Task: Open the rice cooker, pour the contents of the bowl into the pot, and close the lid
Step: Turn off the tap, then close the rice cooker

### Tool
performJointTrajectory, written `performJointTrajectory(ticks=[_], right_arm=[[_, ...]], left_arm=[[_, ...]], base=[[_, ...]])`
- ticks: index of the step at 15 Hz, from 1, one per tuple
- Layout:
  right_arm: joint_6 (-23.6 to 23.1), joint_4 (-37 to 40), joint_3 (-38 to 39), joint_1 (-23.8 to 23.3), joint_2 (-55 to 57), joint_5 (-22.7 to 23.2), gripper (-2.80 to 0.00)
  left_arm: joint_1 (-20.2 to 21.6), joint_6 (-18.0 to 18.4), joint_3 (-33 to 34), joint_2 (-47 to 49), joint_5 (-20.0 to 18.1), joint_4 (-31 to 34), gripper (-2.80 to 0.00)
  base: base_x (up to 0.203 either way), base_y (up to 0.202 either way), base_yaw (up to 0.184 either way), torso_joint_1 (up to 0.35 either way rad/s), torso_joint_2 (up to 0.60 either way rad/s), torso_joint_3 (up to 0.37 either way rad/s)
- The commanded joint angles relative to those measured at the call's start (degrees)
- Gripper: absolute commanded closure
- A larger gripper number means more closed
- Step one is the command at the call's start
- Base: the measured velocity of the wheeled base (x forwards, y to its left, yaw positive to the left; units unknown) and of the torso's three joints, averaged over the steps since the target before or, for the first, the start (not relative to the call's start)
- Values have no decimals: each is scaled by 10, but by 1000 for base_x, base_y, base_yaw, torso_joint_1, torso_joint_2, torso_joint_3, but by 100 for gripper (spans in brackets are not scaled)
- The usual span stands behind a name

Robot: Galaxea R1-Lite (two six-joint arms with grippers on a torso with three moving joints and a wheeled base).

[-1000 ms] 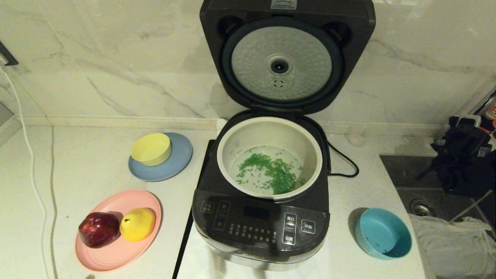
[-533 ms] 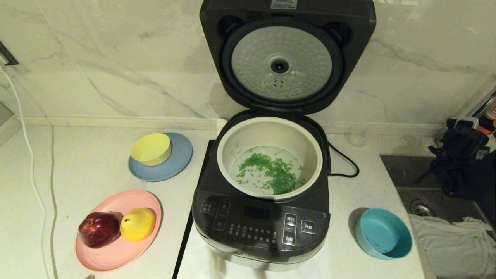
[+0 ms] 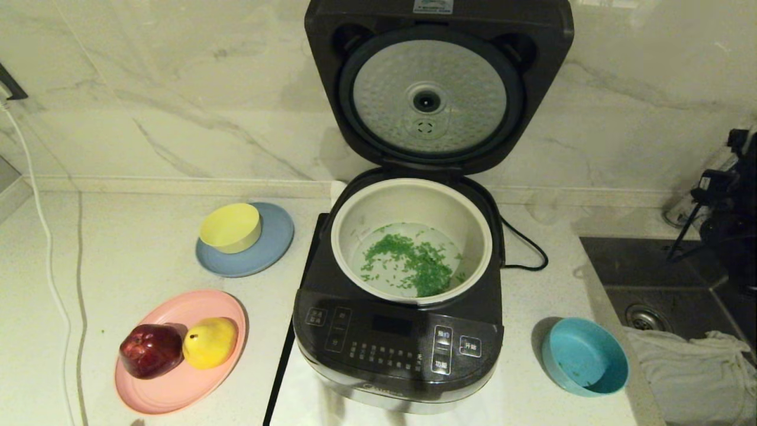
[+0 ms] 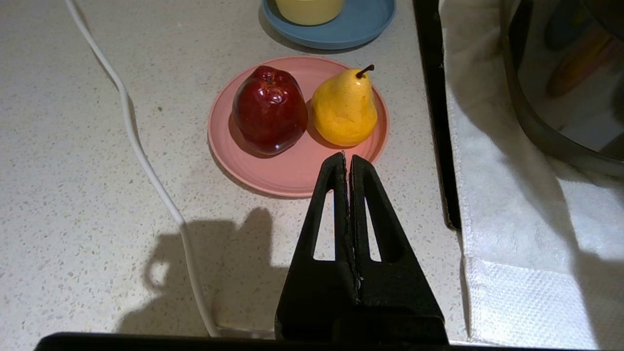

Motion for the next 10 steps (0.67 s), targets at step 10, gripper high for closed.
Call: performJointTrajectory(ticks=[10], right_arm=[[-9, 396, 232, 225, -655, -52, 0]], left_arm=[[0, 0, 0, 0, 0, 0, 0]], base=[[0, 0, 0, 0, 0, 0]])
